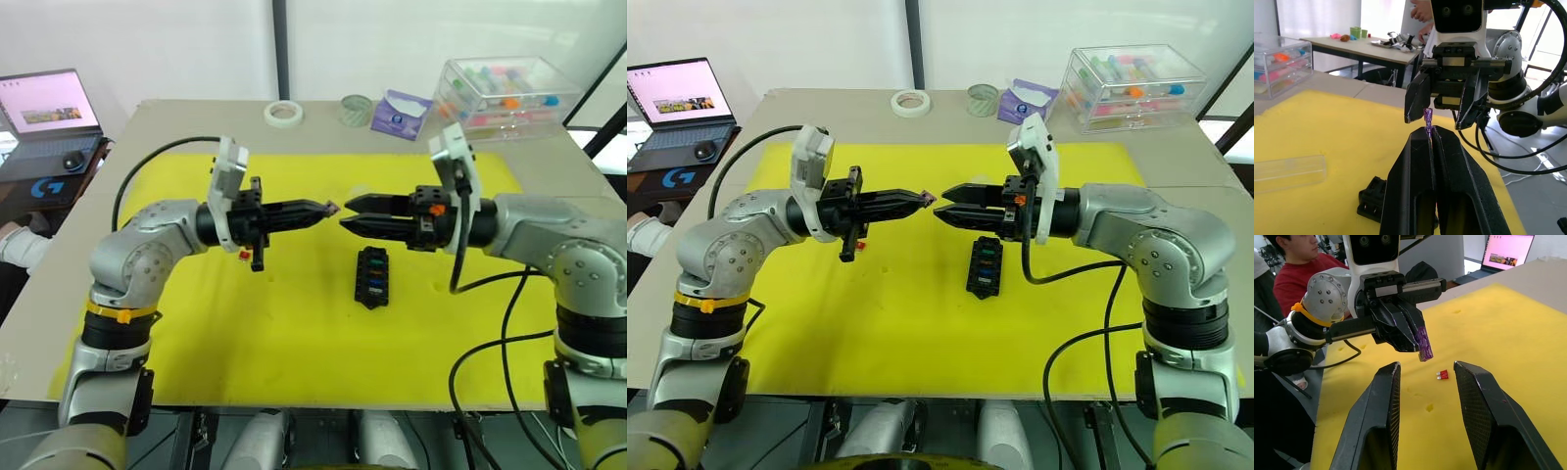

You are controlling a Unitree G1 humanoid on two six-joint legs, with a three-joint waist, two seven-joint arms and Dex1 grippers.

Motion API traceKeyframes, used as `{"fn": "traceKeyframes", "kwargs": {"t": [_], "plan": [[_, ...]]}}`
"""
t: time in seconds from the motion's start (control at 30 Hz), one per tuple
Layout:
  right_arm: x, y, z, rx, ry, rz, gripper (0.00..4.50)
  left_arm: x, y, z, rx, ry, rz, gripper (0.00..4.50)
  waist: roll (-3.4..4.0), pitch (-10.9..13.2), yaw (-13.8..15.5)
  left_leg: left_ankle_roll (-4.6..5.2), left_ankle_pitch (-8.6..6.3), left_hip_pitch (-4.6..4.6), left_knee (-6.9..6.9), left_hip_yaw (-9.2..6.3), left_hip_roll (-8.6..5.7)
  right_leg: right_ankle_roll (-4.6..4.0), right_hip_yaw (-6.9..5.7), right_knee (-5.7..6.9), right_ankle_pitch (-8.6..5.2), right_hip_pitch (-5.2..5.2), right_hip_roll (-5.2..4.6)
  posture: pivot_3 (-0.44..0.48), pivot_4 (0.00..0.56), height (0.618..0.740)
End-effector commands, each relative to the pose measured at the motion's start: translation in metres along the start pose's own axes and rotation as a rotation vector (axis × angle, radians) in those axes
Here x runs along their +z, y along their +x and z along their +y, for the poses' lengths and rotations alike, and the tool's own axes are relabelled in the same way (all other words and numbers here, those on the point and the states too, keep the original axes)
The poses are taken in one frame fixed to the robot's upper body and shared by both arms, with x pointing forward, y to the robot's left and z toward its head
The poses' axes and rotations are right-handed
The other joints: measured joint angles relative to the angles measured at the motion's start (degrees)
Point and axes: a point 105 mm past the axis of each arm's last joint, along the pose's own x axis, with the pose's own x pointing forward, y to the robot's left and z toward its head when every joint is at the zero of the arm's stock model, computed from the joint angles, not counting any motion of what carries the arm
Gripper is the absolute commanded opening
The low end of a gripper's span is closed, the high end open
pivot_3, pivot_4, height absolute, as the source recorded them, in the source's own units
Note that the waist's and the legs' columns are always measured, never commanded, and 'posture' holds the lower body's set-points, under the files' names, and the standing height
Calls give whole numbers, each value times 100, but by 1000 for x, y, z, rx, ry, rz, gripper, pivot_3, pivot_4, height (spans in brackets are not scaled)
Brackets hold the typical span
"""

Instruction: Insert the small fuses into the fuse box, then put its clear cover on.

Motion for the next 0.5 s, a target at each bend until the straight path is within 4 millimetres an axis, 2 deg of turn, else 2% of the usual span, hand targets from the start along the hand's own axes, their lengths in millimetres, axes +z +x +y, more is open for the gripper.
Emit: {"fn": "traceKeyframes", "kwargs": {"t": [0.03,0.4,0.5], "plan": [[11,2,7,31,-43,-28,1763,9,3,-3,-18,60,-10,0,0,0,5,0,0,0,0,0,0,0,0,0,0,0,0,0,150,740],[11,5,6,38,-38,-39,1763,5,3,-7,-40,50,5,0,0,0,2,0,0,0,0,0,0,0,0,0,0,0,0,0,150,740],[11,6,6,39,-36,-39,1226,5,3,-7,-41,50,4,0,0,0,1,0,0,0,0,0,0,0,0,0,0,0,0,0,150,740]]}}
